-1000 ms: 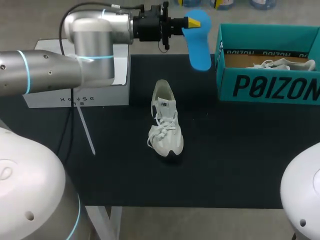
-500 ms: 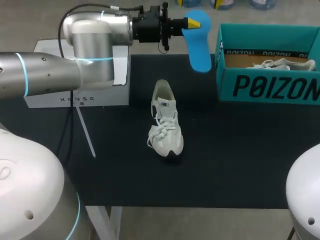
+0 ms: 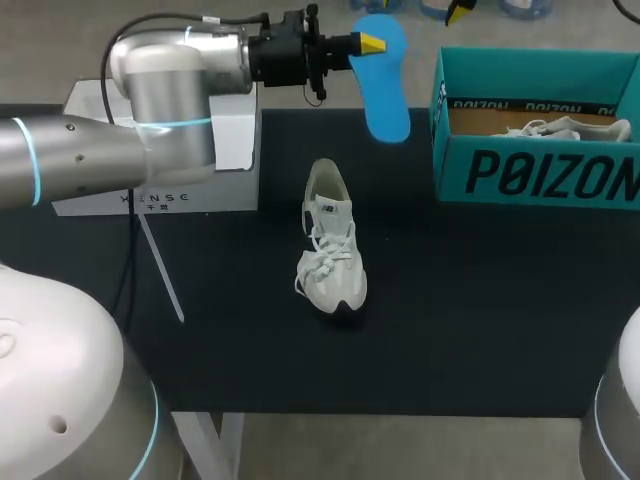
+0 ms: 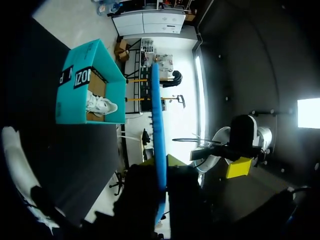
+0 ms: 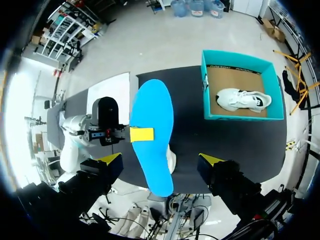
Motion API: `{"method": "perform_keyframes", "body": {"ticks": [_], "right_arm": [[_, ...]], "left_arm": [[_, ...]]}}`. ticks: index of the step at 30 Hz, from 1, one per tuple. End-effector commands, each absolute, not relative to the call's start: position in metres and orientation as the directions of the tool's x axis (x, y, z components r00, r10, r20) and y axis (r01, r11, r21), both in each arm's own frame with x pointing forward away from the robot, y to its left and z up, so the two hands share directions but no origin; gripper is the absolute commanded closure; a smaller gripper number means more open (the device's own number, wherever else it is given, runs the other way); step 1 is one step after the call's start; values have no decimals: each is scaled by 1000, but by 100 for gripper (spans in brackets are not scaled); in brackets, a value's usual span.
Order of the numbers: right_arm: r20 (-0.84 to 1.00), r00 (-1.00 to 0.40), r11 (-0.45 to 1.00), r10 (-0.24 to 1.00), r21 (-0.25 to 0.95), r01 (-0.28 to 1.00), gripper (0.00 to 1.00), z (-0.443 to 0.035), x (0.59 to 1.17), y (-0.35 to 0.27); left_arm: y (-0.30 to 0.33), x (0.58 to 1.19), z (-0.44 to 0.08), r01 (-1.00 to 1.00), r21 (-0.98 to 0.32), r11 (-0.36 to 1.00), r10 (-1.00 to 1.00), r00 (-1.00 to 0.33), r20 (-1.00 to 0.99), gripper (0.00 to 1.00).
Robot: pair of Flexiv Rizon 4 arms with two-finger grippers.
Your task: Take the shoe out of the shoebox, open the shoe tongue, remove and reinsert the insole, then place the shoe into the shoebox
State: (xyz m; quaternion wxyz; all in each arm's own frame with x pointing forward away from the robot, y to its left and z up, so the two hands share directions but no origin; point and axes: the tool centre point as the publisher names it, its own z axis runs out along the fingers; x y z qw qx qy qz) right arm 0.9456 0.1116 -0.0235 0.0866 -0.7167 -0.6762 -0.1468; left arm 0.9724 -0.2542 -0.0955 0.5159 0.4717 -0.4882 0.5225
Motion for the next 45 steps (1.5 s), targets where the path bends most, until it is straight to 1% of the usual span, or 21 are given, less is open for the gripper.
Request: {"method": "perform_keyframes", "body": {"ticks": [1,10,12,14,16,18,20,23,24,25,26,39,41,43,45], "right_arm": [[557,8,-91,830,121,988,0,-35,934,93],[557,8,-91,830,121,988,0,-35,934,93],[677,-31,-97,735,150,984,0,-41,931,88],[735,-95,-90,671,208,974,0,-45,930,83],[803,-132,-80,582,218,973,0,-46,928,78],[870,-145,-71,472,202,977,0,-43,928,73],[910,-146,-73,388,188,979,0,-41,930,66],[936,-162,-64,311,191,979,0,-38,929,59],[946,-151,-50,286,172,984,0,-37,928,57],[947,-142,-9,289,151,988,0,-38,929,57],[939,-133,43,318,126,991,0,-38,929,59],[939,-133,43,318,126,991,0,-38,929,59],[959,-111,0,262,115,993,0,-50,930,58],[957,-96,-52,273,114,992,0,-59,931,55],[967,-73,-103,243,100,990,0,-64,933,51]], "left_arm": [[-255,973,-93,-1000,-17,21,64,-15,998,100],[-256,973,-85,-999,-32,31,66,-30,997,100],[-253,973,-83,-999,-38,34,93,-35,995,100],[-249,974,-79,-998,-43,41,126,-37,991,100],[-246,975,-77,-998,-46,49,153,-38,987,100],[-245,975,-76,-998,-45,52,160,-36,986,100],[-245,976,-76,-998,-41,55,157,-32,987,100],[-245,977,-76,-998,-32,60,148,-23,989,100],[-245,978,-76,-998,-31,61,146,-22,989,100],[-244,978,-76,-998,-29,61,144,-20,989,100],[-244,979,-76,-998,-27,61,142,-18,990,100],[-252,981,-78,-997,-7,77,124,3,992,100],[-254,981,-78,-997,-5,80,119,5,993,100],[-255,981,-78,-997,-2,79,111,6,994,100],[-255,981,-78,-997,-1,78,108,7,994,100]]}}
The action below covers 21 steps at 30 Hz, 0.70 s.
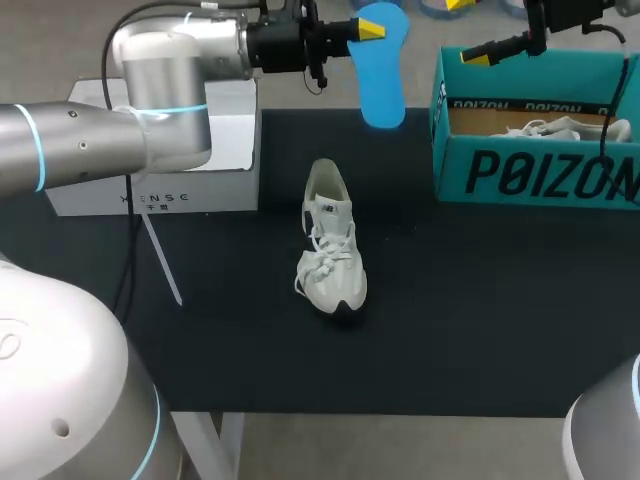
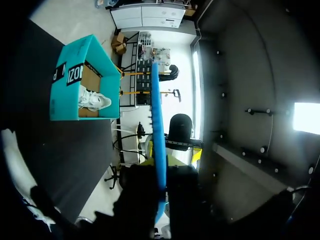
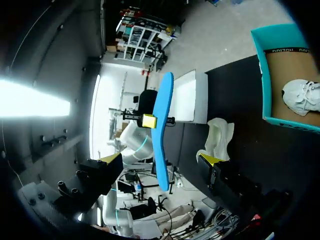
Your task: Take the shoe out of the shoebox, open the shoe tongue, remove and reinsert the insole, then place the shoe into the shoebox
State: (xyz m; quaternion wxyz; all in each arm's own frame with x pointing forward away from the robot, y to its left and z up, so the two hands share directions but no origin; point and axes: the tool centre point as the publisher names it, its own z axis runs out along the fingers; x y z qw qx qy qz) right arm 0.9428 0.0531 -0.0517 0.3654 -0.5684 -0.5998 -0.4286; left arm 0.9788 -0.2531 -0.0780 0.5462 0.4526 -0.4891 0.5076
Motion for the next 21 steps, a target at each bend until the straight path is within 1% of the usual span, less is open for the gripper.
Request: {"method": "perform_keyframes", "body": {"ticks": [1,3,6,15,17,19,20,21], "right_arm": [[969,-65,-147,238,102,984,0,-66,934,48],[980,-49,-192,192,87,978,0,-69,936,44],[988,-62,-208,142,91,974,0,-70,938,43],[986,-90,-167,144,114,979,0,-62,942,47],[985,-94,-165,145,118,979,0,-60,942,46],[984,-96,-164,148,120,979,0,-59,943,46],[984,-97,-164,149,121,979,0,-59,943,45],[984,-97,-164,150,122,979,0,-59,943,45]], "left_arm": [[-255,980,-78,-997,0,77,107,8,994,100],[-254,980,-78,-997,4,76,116,13,993,100],[-254,980,-78,-997,6,78,119,15,993,100],[-254,981,-77,-997,-5,83,114,5,993,100],[-254,981,-77,-995,-31,98,97,-21,995,100],[-255,978,-77,-986,-67,151,90,-54,994,100],[-255,979,-78,-984,-10,175,138,15,990,100],[-255,979,-78,-984,-10,175,138,15,990,100]]}}
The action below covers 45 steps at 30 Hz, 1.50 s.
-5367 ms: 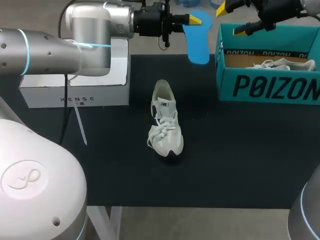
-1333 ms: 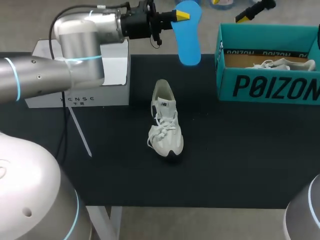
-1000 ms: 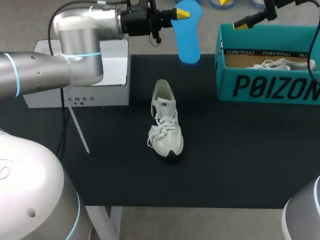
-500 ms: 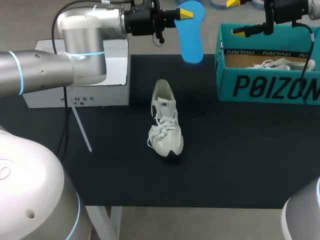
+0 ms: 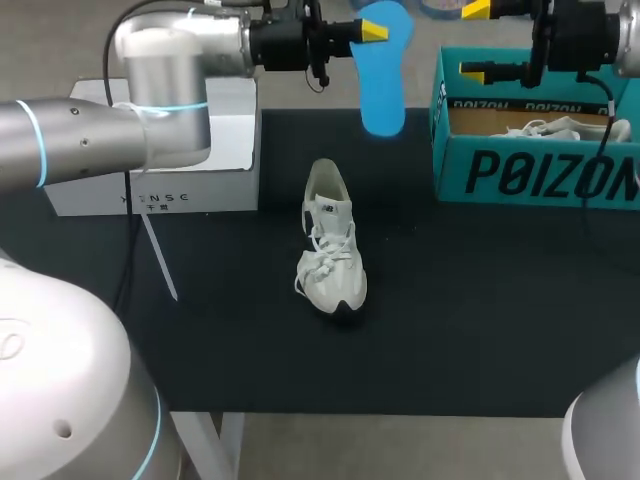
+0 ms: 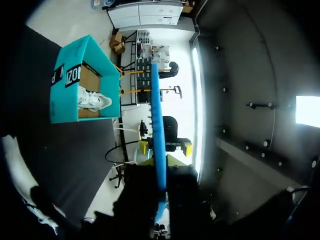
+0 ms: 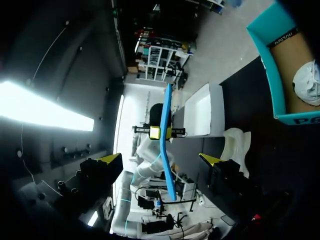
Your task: Take the shoe out of the shoebox, open the shoe tongue, remove and reinsert the insole, then place the shoe into the shoebox
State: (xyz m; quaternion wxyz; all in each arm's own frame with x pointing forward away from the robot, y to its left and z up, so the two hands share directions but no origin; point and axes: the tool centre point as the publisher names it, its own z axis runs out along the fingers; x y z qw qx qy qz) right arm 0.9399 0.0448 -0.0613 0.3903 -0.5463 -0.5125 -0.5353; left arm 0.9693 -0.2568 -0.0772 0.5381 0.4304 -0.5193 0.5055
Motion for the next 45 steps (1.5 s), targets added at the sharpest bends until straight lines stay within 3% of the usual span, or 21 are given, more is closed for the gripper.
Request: {"method": "perform_keyframes", "body": {"ticks": [1,14,17,20,34,37,40,45], "right_arm": [[984,-97,-164,151,121,979,0,-59,943,45],[983,-83,-147,161,107,983,0,-62,939,43],[985,-79,-151,156,103,983,0,-63,938,42],[985,-77,-152,153,100,983,0,-64,937,42],[989,-66,-149,135,86,985,0,-68,933,42],[989,-63,-153,133,84,985,0,-69,931,40],[990,-59,-156,131,79,985,0,-70,929,39],[990,-55,-158,132,76,984,0,-70,928,39]], "left_arm": [[-255,979,-78,-984,-10,175,138,15,990,100],[-255,979,-78,-984,-10,175,138,15,990,100],[-258,978,-49,-907,-401,126,-13,-406,914,100],[-260,964,-28,-645,-758,100,-68,-764,641,100],[-260,960,-25,-638,-767,66,-64,-770,635,100],[-257,966,-25,-415,-908,67,-87,-908,409,100],[-255,969,-25,-228,-972,-58,-36,-973,230,100],[-254,971,-26,-219,-957,-189,97,-974,204,100]]}}
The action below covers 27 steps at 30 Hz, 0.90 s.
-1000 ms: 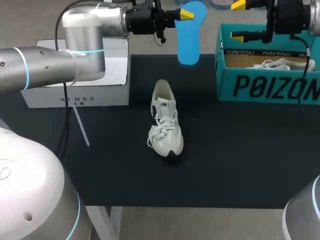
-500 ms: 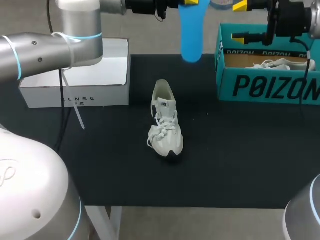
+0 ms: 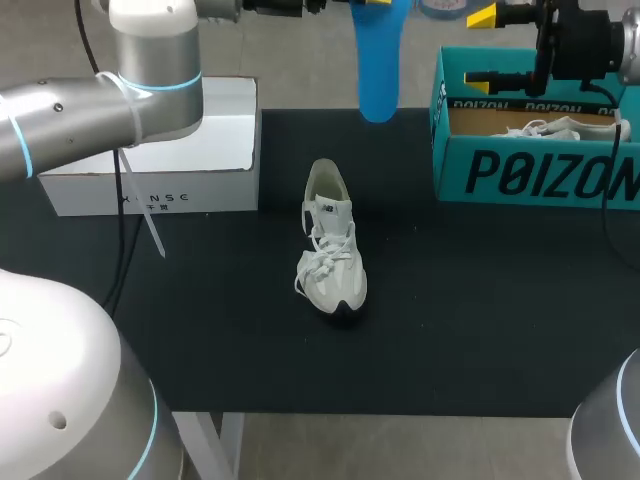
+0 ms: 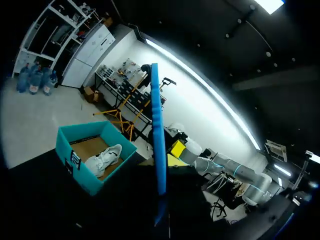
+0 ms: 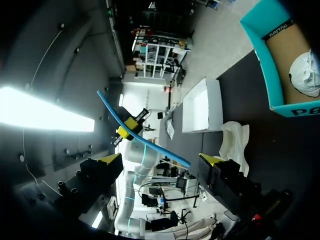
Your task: Take the shoe out of the shoebox, open the shoe tongue, remove and reinsert the insole, then place the shoe into the shoebox
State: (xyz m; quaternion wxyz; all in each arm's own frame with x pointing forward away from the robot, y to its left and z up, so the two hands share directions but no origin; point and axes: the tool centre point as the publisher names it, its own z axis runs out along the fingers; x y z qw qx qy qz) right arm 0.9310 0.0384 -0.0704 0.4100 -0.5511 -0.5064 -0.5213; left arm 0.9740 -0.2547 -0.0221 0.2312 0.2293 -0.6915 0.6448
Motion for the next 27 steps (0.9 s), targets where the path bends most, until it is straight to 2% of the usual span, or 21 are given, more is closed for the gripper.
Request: {"method": "perform_keyframes", "body": {"ticks": [1,14,16,17,19,20,23,27], "right_arm": [[990,-55,-159,132,76,984,0,-70,928,39],[991,-50,-170,124,71,983,0,-72,927,38],[991,-48,-169,121,68,983,0,-72,927,38],[992,-47,-169,121,67,983,0,-73,926,38],[992,-45,-169,119,65,983,0,-74,926,38],[992,-44,-170,118,64,983,0,-74,926,38],[993,-41,-173,114,61,983,0,-75,925,37],[993,-41,-176,109,60,983,0,-76,926,36]], "left_arm": [[-254,971,-26,-219,-957,-189,97,-974,204,100],[-254,971,-26,-219,-957,-189,97,-974,204,100],[-250,975,-18,-103,-984,-147,119,-989,86,100],[-248,976,-13,-13,-998,-55,149,-989,5,100],[-246,976,-5,128,-992,3,192,-973,-125,100],[-244,975,0,217,-973,84,213,-957,-195,100],[-238,972,14,463,-878,124,249,-871,-424,100],[-238,972,14,463,-878,124,249,-871,-424,100]]}}
